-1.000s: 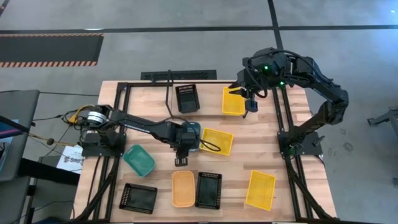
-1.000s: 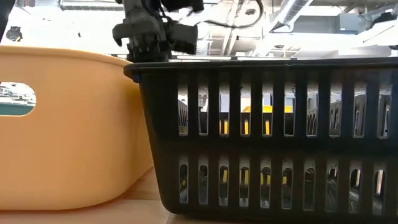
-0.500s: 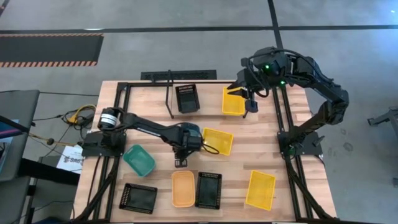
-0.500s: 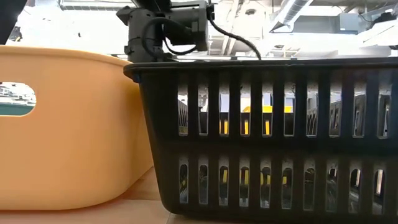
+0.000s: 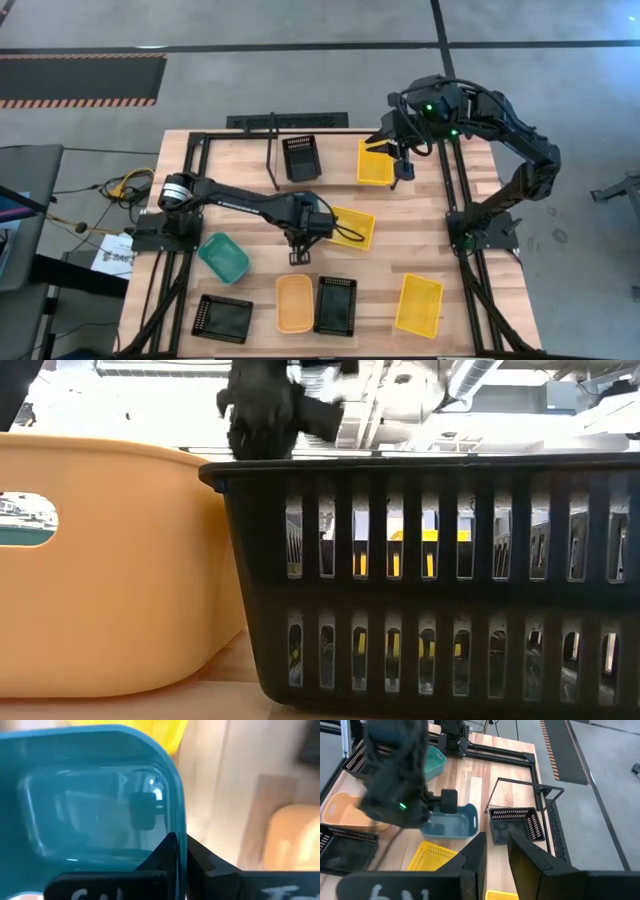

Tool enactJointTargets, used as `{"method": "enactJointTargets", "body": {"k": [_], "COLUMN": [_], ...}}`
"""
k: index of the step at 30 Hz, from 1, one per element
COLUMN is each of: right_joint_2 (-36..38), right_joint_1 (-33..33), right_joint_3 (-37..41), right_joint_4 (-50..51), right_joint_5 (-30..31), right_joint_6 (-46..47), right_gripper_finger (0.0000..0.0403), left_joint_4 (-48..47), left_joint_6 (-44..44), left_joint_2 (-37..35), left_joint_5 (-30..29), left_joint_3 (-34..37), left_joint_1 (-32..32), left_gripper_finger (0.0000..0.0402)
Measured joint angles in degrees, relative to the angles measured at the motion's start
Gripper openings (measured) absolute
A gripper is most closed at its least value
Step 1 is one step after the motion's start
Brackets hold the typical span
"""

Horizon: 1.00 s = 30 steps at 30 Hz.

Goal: Stack baskets on shelf by color
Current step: Put the blue bin on the shelf

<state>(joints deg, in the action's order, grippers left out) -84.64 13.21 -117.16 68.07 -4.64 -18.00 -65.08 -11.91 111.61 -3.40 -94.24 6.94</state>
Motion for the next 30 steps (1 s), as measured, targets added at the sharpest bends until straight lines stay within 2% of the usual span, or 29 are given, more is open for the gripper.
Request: {"method": "enactJointTargets", "body": {"k": [6,10,18,21,23,30], "right_joint_2": [0.0,0.4,0.7,0.8,2.2,5.7], "right_joint_1": [0.0,0.0,-2.6,-3.8,-4.5,-6.2], "right_joint_3": [0.0,-0.8,-13.6,-18.0,-16.8,-16.6], "right_joint_4": [-0.3,-3.5,-12.9,-14.2,-17.1,-16.8], "right_joint_5": [0.0,-0.3,-9.3,-10.6,-11.0,-12.0], "right_joint_6": [-0.1,-1.4,-1.8,-1.8,-1.0,3.4], "right_gripper_finger": [0.0101,0.0101,0.0101,0.0101,0.0101,0.0101], "left_joint_4": [-9.2,-12.4,-11.3,-6.3,-4.6,-1.6], "left_joint_6": [2.4,5.6,15.5,20.6,23.6,32.3], "left_joint_2": [0.0,-0.1,1.3,2.9,4.0,8.5], "left_joint_5": [-8.0,-12.5,-13.5,-12.2,-9.2,-6.7], "left_joint_3": [-16.6,-23.0,-23.2,-23.2,-23.2,-23.4], "left_joint_1": [1.5,0.4,-7.7,-11.6,-14.4,-22.4], "left_gripper_finger": [0.0,0.0,0.0,0.0,0.0,0.0]}}
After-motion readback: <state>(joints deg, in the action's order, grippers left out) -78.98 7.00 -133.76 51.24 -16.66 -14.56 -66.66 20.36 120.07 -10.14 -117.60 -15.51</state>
